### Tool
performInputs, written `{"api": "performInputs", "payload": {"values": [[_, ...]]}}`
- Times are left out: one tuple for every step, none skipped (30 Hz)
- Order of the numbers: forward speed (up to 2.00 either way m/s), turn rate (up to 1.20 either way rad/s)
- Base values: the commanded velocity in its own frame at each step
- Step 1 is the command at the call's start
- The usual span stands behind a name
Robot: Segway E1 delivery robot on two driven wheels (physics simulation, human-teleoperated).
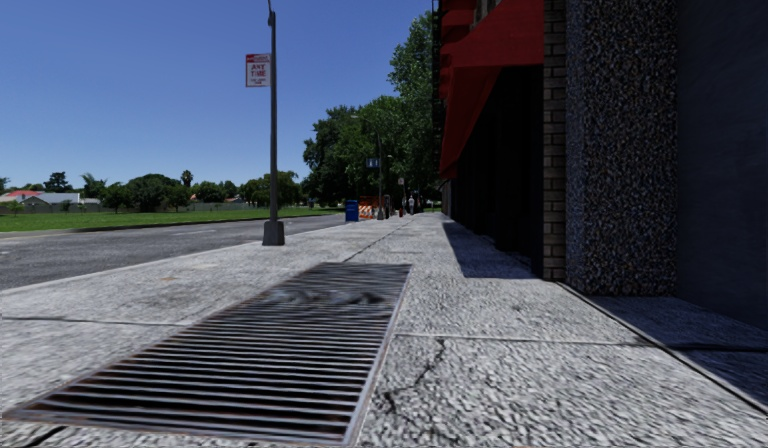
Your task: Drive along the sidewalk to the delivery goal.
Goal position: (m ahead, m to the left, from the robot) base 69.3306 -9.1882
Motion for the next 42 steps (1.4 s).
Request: {"api": "performInputs", "payload": {"values": [[2.00,0.00],[2.00,0.00],[2.00,0.00],[2.00,0.00],[2.00,0.00],[2.00,0.00],[2.00,0.00],[2.00,0.00],[2.00,0.00],[2.00,0.00],[2.00,0.00],[2.00,0.00],[2.00,0.00],[2.00,0.00],[2.00,0.00],[2.00,0.00],[2.00,0.00],[2.00,0.00],[2.00,0.00],[2.00,0.00],[2.00,0.00],[2.00,0.00],[2.00,0.00],[2.00,0.00],[2.00,0.00],[2.00,0.00],[2.00,0.00],[2.00,0.00],[2.00,0.00],[2.00,0.00],[2.00,0.00],[2.00,0.00],[2.00,0.00],[2.00,0.00],[2.00,0.00],[2.00,0.00],[2.00,0.00],[2.00,0.00],[2.00,0.00],[2.00,0.00],[2.00,0.00],[2.00,0.00]]}}
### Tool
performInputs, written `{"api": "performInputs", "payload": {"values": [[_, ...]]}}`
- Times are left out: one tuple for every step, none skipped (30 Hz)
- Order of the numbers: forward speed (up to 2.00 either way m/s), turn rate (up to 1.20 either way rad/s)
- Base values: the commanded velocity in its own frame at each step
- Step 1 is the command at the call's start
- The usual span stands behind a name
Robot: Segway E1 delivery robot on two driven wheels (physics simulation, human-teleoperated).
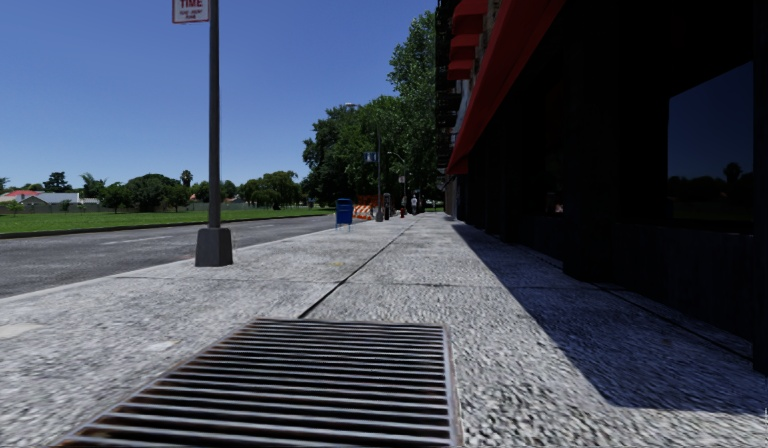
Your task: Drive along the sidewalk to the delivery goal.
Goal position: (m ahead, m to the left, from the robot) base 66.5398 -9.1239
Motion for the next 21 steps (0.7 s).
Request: {"api": "performInputs", "payload": {"values": [[2.00,0.00],[2.00,0.00],[2.00,0.00],[2.00,0.00],[2.00,0.00],[2.00,0.00],[2.00,0.00],[2.00,0.00],[2.00,0.00],[2.00,0.00],[2.00,0.00],[2.00,0.00],[2.00,0.00],[2.00,0.00],[2.00,0.00],[2.00,0.00],[2.00,0.00],[2.00,0.00],[2.00,0.00],[2.00,0.00],[2.00,0.00]]}}
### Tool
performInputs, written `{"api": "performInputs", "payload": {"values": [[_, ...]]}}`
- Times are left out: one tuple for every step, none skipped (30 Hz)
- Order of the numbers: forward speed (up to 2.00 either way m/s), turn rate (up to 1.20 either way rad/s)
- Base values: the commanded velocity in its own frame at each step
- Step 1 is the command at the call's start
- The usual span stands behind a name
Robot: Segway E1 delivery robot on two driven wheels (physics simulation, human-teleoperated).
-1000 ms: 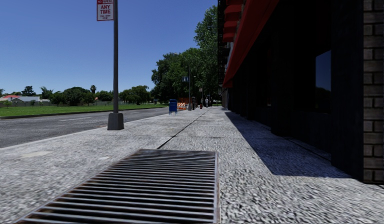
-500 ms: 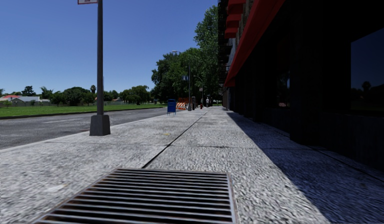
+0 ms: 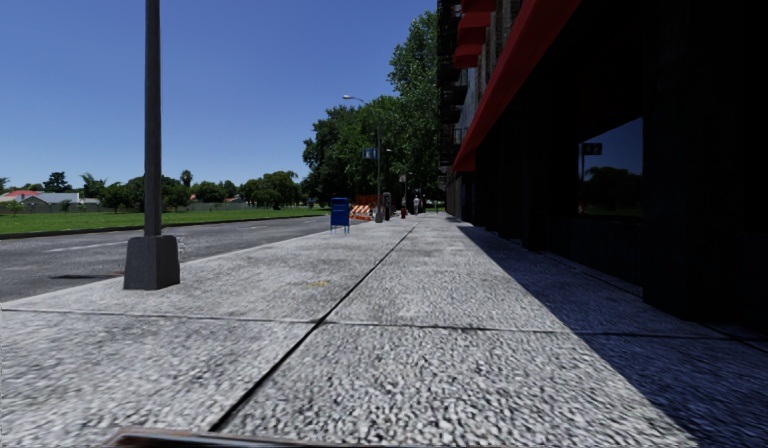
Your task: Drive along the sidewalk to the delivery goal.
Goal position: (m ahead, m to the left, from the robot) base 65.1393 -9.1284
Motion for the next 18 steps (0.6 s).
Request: {"api": "performInputs", "payload": {"values": [[2.00,0.00],[2.00,0.00],[2.00,0.00],[2.00,0.00],[2.00,0.00],[2.00,0.00],[2.00,0.00],[2.00,0.00],[2.00,0.00],[2.00,0.00],[2.00,0.00],[2.00,0.00],[2.00,0.00],[2.00,0.00],[2.00,0.00],[2.00,0.00],[2.00,0.00],[2.00,0.00]]}}
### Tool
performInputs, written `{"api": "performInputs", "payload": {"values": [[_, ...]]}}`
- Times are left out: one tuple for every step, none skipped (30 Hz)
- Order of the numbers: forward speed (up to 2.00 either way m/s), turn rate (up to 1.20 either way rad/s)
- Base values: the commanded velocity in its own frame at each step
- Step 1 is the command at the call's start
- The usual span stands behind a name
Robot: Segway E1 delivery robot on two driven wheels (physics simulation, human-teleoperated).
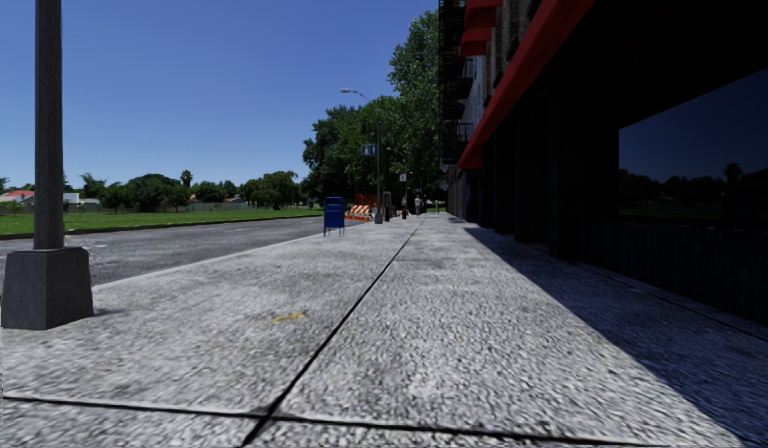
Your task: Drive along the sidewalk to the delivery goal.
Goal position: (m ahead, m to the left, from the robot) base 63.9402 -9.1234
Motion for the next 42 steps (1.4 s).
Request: {"api": "performInputs", "payload": {"values": [[2.00,0.00],[2.00,0.00],[2.00,0.00],[2.00,0.00],[2.00,0.00],[2.00,0.00],[2.00,0.00],[2.00,0.00],[2.00,0.00],[2.00,0.00],[2.00,0.00],[2.00,0.00],[2.00,0.00],[2.00,-0.10],[2.00,-0.10],[2.00,-0.27],[2.00,-0.48],[2.00,-0.48],[2.00,-0.69],[2.00,-0.85],[2.00,-0.95],[2.00,-0.97],[2.00,-0.97],[2.00,-0.60],[2.00,-0.09],[2.00,-0.01],[2.00,0.00],[2.00,0.00],[2.00,0.00],[2.00,0.00],[2.00,0.00],[2.00,0.00],[2.00,0.00],[2.00,0.00],[2.00,0.00],[2.00,0.00],[2.00,0.00],[2.00,0.00],[2.00,0.00],[2.00,0.00],[2.00,0.00],[2.00,0.00]]}}
